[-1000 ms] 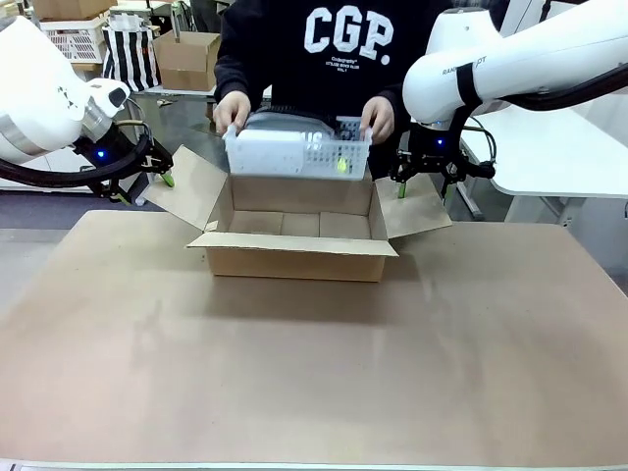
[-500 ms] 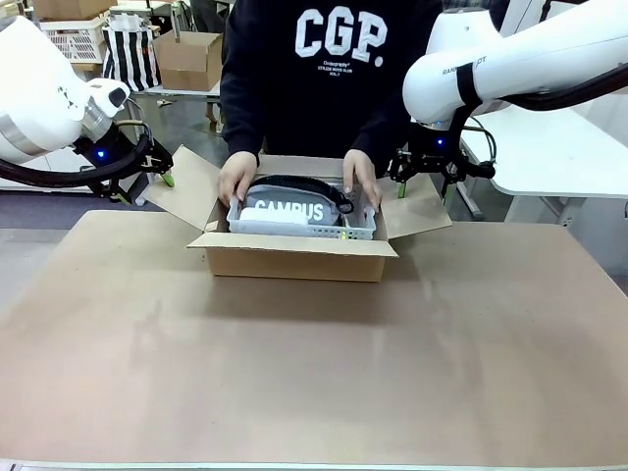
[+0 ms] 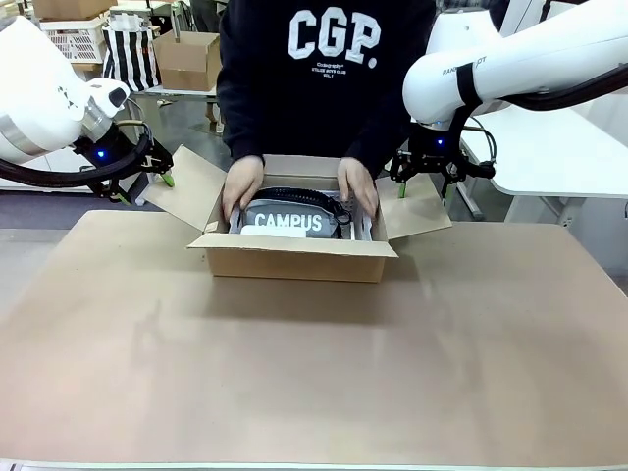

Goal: Pack the gift set into the box.
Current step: Lift both hands away from the flaps of the Package Box.

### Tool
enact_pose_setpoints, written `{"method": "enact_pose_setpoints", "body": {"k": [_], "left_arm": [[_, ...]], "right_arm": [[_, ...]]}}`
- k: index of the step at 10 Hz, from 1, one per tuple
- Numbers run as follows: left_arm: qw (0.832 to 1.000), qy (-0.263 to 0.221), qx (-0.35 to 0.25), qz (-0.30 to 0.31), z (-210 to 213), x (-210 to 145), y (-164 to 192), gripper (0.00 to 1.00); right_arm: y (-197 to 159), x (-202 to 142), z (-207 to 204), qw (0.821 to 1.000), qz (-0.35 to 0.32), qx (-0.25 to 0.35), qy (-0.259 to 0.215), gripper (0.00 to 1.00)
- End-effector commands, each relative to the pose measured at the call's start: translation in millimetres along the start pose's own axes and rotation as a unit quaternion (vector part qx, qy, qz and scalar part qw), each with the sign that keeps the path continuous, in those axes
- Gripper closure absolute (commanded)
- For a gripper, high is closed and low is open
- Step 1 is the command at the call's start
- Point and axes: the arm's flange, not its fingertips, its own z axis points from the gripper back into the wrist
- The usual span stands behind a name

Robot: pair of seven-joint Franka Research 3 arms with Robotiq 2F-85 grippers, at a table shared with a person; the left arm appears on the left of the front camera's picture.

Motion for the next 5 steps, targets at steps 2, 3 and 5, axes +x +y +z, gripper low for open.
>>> {"method": "enact_pose_setpoints", "body": {"k": [2,3,5], "left_arm": [[1.000,-0.002,0.007,0.005,1.7,0.4,-2.0,0.00],[1.000,-0.002,0.007,0.005,1.7,0.4,-2.0,0.00],[1.000,-0.002,0.007,0.005,1.7,0.4,-2.0,0.00]], "right_arm": [[-0.9,0.8,2.6,1.000,-0.004,-0.014,-0.002,0.00],[-0.9,0.8,2.6,1.000,-0.004,-0.014,-0.002,0.00],[-0.9,0.8,2.6,1.000,-0.004,-0.014,-0.002,0.00]]}}
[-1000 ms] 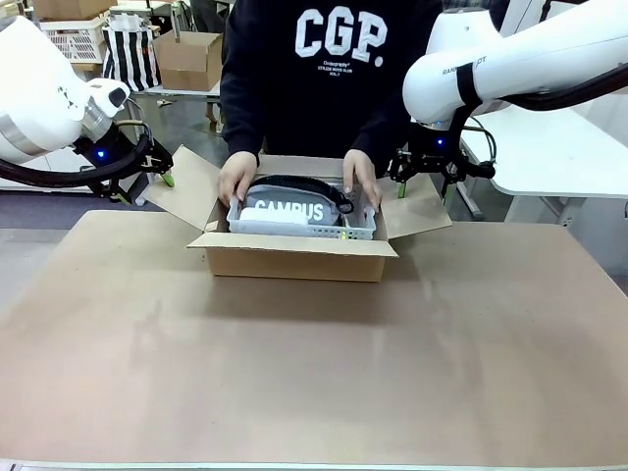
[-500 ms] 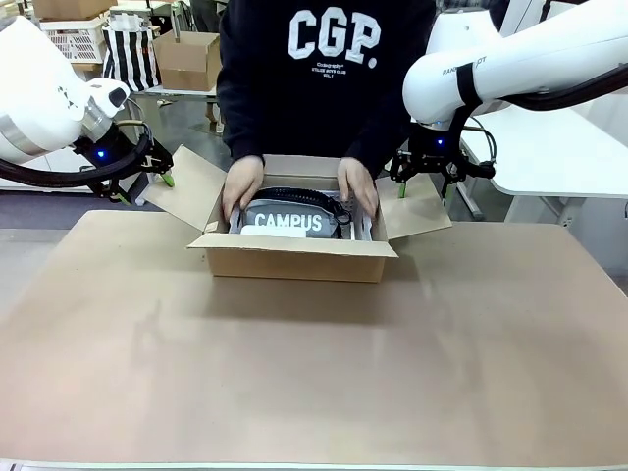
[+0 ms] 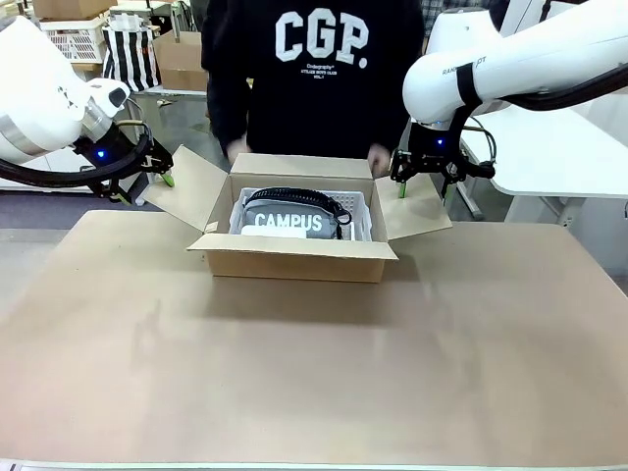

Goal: Pack the gift set into the box.
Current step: Lift both hands away from the flaps of the Package Box.

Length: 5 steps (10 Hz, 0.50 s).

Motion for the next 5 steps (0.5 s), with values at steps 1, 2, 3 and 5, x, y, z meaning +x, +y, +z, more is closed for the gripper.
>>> {"method": "enact_pose_setpoints", "body": {"k": [1,2,3,5], "left_arm": [[1.000,-0.002,0.007,0.005,1.7,0.4,-2.0,0.00],[1.000,-0.002,0.007,0.005,1.7,0.4,-2.0,0.00],[1.000,-0.002,0.007,0.005,1.7,0.4,-2.0,0.00],[1.000,-0.002,0.007,0.005,1.7,0.4,-2.0,0.00]], "right_arm": [[-0.9,0.8,2.6,1.000,-0.004,-0.014,-0.002,0.00],[-0.9,0.8,2.6,1.000,-0.004,-0.014,-0.002,0.00],[-0.9,0.8,2.6,1.000,-0.004,-0.014,-0.002,0.00],[-0.9,0.8,2.6,1.000,-0.004,-0.014,-0.002,0.00]]}}
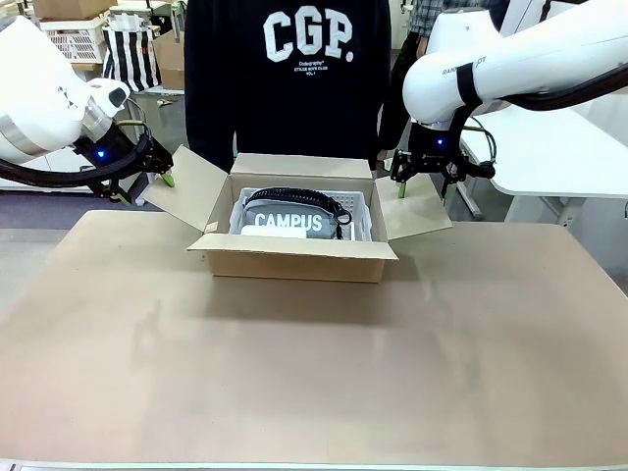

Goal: Pack the gift set into the box.
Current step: Lift both hands away from the flaps of the Package Box.

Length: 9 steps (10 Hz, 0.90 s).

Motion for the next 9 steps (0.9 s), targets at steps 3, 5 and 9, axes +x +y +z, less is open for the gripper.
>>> {"method": "enact_pose_setpoints", "body": {"k": [3,5,9], "left_arm": [[1.000,-0.002,0.007,0.005,1.7,0.4,-2.0,0.00],[1.000,-0.002,0.007,0.005,1.7,0.4,-2.0,0.00],[0.991,0.044,-0.120,0.042,109.6,-21.8,-4.2,0.00]], "right_arm": [[-0.9,0.8,2.6,1.000,-0.004,-0.014,-0.002,0.00],[-0.9,0.8,2.6,1.000,-0.004,-0.014,-0.002,0.00],[-70.2,-76.4,121.6,0.984,0.019,0.174,-0.021,0.00]]}}
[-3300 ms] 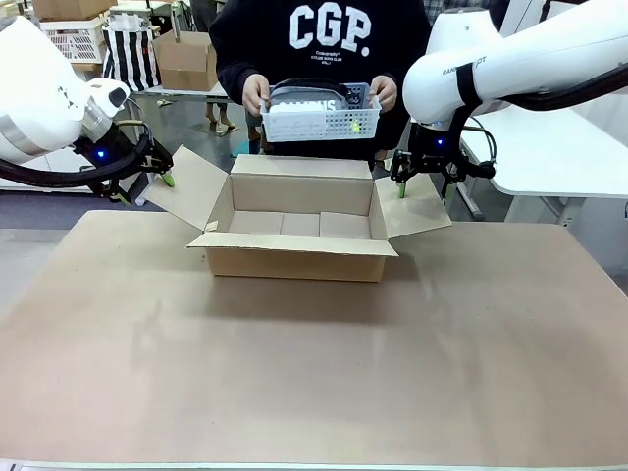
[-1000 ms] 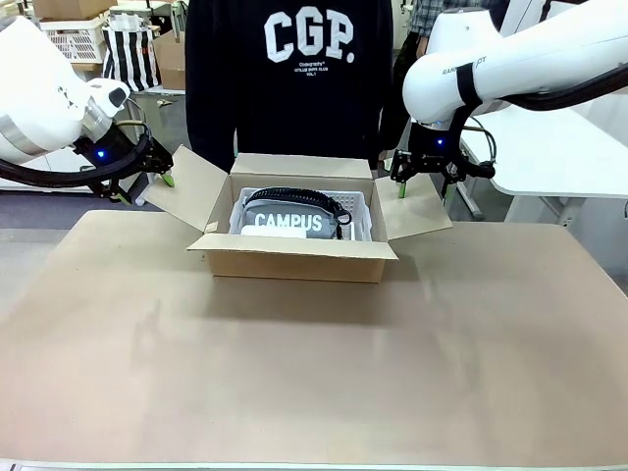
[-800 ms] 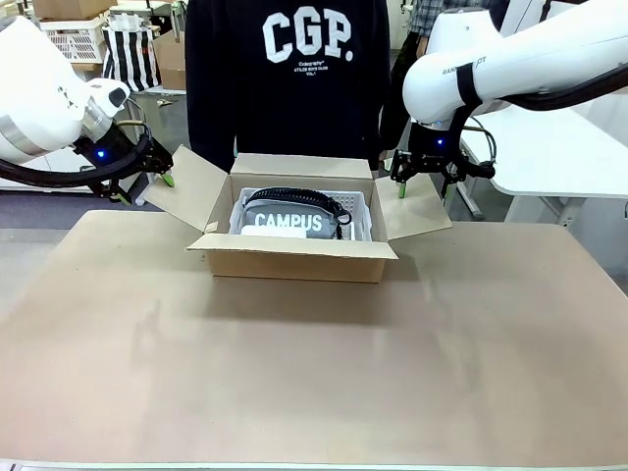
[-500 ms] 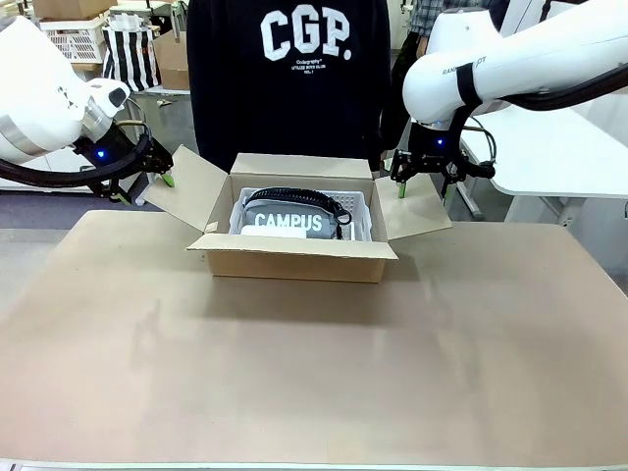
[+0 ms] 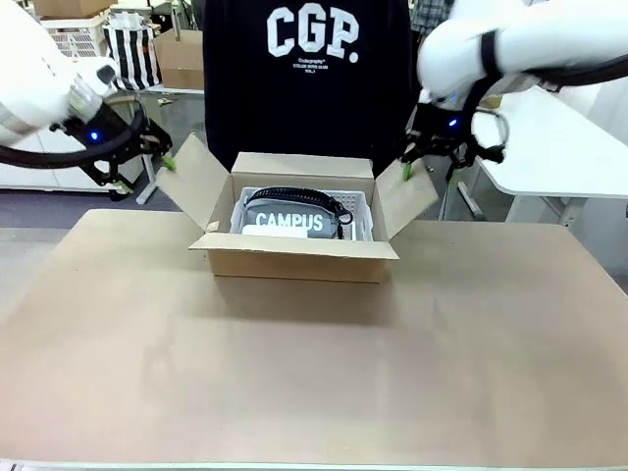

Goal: Pack the gift set into the box.
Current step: Lift both hands away from the flaps of the Package Box.

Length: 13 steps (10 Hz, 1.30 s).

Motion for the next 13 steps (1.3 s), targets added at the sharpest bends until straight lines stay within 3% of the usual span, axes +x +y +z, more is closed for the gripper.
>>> {"method": "enact_pose_setpoints", "body": {"k": [1,2,3,4,6,7,8,9,13], "left_arm": [[0.996,0.043,-0.083,0.014,82.2,-33.9,1.2,0.00],[0.991,0.045,-0.124,-0.004,114.0,-55.9,-2.2,0.00],[0.978,0.035,-0.204,0.005,139.7,-74.1,-2.6,0.00],[0.970,0.013,-0.236,0.046,154.8,-82.5,2.8,0.00],[0.936,0.003,-0.306,0.174,181.3,-85.2,25.3,0.00],[0.927,-0.007,-0.332,0.177,187.7,-84.4,47.3,0.00],[0.918,-0.010,-0.344,0.199,188.4,-73.8,74.8,0.00],[0.941,0.003,-0.302,0.152,194.9,-84.3,32.6,0.00],[0.941,0.003,-0.302,0.152,194.9,-84.3,32.6,0.00]], "right_arm": [[-51.6,-77.6,87.0,0.991,0.000,0.135,0.007,0.00],[-69.2,-101.7,119.1,0.979,-0.004,0.201,0.035,0.00],[-86.5,-121.9,143.3,0.954,-0.014,0.288,0.080,0.00],[-105.7,-138.2,157.6,0.922,-0.043,0.377,0.081,0.00],[-164.0,-189.7,161.6,0.839,-0.085,0.538,-0.004,0.00],[-190.1,-207.7,148.9,0.819,-0.111,0.562,-0.032,0.00],[-208.0,-206.8,130.5,0.810,-0.161,0.563,-0.030,0.00],[-175.1,-189.0,178.5,0.853,-0.094,0.513,0.013,0.00],[-175.1,-189.0,178.5,0.853,-0.094,0.513,0.013,0.00]]}}
